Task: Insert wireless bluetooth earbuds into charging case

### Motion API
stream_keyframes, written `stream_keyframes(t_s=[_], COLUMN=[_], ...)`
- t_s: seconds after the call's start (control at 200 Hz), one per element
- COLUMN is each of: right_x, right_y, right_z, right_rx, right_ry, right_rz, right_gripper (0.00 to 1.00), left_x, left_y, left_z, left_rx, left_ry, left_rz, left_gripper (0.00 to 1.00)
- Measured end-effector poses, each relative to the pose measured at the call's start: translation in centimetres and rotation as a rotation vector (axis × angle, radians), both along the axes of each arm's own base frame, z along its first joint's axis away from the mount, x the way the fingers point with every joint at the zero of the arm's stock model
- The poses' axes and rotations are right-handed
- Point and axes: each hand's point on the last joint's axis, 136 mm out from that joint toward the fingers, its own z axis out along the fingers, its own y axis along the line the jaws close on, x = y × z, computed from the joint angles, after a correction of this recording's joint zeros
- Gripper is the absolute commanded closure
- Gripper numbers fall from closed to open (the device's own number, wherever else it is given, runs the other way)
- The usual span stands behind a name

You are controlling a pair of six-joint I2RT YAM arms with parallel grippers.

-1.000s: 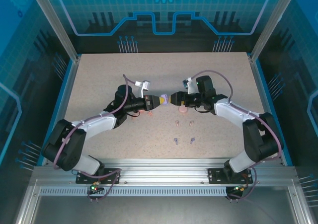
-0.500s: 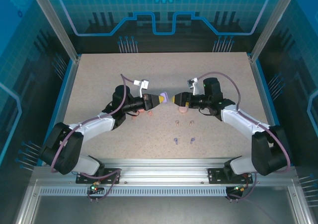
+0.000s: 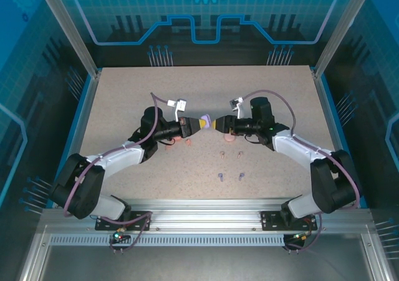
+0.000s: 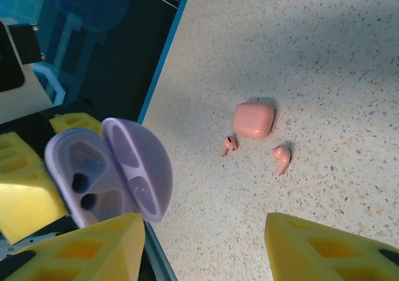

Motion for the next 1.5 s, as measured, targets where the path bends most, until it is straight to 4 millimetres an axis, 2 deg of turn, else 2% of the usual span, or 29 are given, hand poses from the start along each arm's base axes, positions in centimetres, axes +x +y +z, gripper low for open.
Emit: stream_keyframes(t_s=[0.16,0.38,0.51,0.89,0.985,1.386,1.496], right_x=[0.2,0.9,0.9,0.7,0.8,1.1,1.2], right_y=[0.4,1.3,1.5,2.0,2.1,2.1,2.1], right_z=[-0.5,0.7,0.9,1.1,0.9,1.0,1.1], right_rx=[0.001,0.019,0.02,0.035,0.03,0.014,0.008], right_ry=[0.014,-0.015,-0.019,-0.022,-0.021,-0.009,-0.007], right_rz=[0.006,0.018,0.023,0.05,0.052,0.046,0.043], right_gripper=[0.52,0.53,0.59,0.85,1.0,1.0,0.78], left_x=[0.0,0.0,0.0,0.2,0.2,0.6,0.7], left_y=[0.0,0.0,0.0,0.0,0.1,0.2,0.2], left_z=[0.0,-0.1,0.0,-0.4,-0.4,-0.4,-0.2], left_rx=[0.001,0.001,-0.002,0.0,-0.003,-0.01,-0.014], left_ry=[0.001,0.001,-0.004,0.005,0.013,0.016,0.009], left_rz=[0.0,0.0,0.0,0.008,0.014,0.03,0.032], left_gripper=[1.0,1.0,1.0,1.0,1.0,1.0,1.0])
